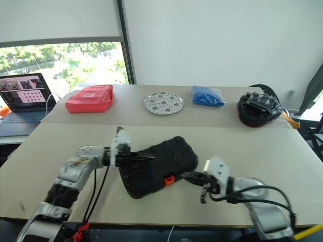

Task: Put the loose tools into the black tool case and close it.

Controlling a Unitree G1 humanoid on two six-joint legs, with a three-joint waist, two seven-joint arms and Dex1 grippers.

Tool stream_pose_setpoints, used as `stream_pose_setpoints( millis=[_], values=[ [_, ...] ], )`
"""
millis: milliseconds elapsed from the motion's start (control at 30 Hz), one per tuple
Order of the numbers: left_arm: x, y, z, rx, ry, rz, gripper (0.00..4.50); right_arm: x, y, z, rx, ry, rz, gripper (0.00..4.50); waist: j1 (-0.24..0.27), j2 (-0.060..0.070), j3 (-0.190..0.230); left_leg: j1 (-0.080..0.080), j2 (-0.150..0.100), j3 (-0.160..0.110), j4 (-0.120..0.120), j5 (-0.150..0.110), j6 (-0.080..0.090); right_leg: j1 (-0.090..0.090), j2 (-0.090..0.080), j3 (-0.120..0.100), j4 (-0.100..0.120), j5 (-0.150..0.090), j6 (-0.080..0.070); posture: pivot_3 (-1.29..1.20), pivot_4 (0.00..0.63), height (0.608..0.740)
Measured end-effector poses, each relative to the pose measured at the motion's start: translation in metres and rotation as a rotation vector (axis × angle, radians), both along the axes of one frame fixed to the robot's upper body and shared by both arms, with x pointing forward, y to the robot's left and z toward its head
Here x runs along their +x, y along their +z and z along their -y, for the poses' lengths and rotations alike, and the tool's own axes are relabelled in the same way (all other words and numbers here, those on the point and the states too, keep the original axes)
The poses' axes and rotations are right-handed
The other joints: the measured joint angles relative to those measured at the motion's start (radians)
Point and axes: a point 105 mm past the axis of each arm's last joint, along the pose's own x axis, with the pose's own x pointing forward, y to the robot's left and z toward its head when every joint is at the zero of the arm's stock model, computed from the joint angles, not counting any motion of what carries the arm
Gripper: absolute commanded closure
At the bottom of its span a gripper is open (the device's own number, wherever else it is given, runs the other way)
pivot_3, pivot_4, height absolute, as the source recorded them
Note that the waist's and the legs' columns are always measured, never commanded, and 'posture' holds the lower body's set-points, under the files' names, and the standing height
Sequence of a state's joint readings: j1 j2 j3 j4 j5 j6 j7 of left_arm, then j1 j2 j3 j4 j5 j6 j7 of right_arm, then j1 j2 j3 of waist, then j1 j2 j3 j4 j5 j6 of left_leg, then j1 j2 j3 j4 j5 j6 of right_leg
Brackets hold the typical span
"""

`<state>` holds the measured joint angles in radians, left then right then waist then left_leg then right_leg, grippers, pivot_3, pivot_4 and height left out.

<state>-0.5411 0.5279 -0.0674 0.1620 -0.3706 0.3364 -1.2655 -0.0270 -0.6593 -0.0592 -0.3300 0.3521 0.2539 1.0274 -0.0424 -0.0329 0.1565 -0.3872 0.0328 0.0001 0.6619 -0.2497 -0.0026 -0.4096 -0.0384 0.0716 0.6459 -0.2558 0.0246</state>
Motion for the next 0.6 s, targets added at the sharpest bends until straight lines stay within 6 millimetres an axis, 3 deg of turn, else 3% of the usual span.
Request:
stream_pose_setpoints(
  millis=[100, 267, 367, 467, 600],
  values=[
    [-0.006, 0.002, -0.054, 0.060, 0.108, 0.036, 3.02, -0.013, -0.001, 0.029, -0.028, -0.034, -0.022, 2.67, -0.001, 0.000, 0.000, -0.007, -0.001, 0.001, 0.000, -0.001, 0.001, -0.009, -0.002, 0.001, 0.000, 0.000, 0.000, 0.00, 0.150, 0.740],
    [-0.028, -0.014, -0.098, 0.123, 0.211, 0.059, 1.24, -0.013, 0.013, 0.058, -0.051, -0.093, 0.124, 1.02, 0.006, 0.000, 0.001, -0.010, -0.002, 0.002, 0.000, -0.001, 0.001, -0.011, -0.007, 0.001, -0.001, 0.000, 0.002, 0.00, 0.150, 0.740],
    [-0.040, -0.028, -0.130, 0.187, 0.340, 0.065, 0.07, -0.023, 0.010, 0.077, -0.104, -0.082, 0.175, 0.00, 0.014, -0.002, 0.002, -0.010, -0.001, 0.002, 0.000, -0.001, 0.001, -0.011, -0.006, 0.000, -0.001, 0.000, 0.002, 0.00, 0.150, 0.740],
    [-0.049, -0.033, -0.144, 0.216, 0.392, 0.097, 0.02, -0.036, 0.002, 0.087, -0.114, -0.056, 0.129, 0.00, 0.027, -0.001, 0.003, -0.010, -0.001, 0.003, 0.000, -0.001, 0.001, -0.011, -0.006, 0.000, -0.001, 0.000, 0.001, 0.00, 0.150, 0.740],
    [-0.056, -0.037, -0.150, 0.228, 0.416, 0.115, 0.02, -0.037, -0.004, 0.098, -0.115, -0.071, 0.100, 0.00, 0.029, -0.001, 0.003, -0.008, -0.001, 0.004, 0.000, 0.000, 0.000, -0.009, -0.006, 0.000, -0.001, 0.000, 0.001, 0.00, 0.150, 0.740]
  ],
)
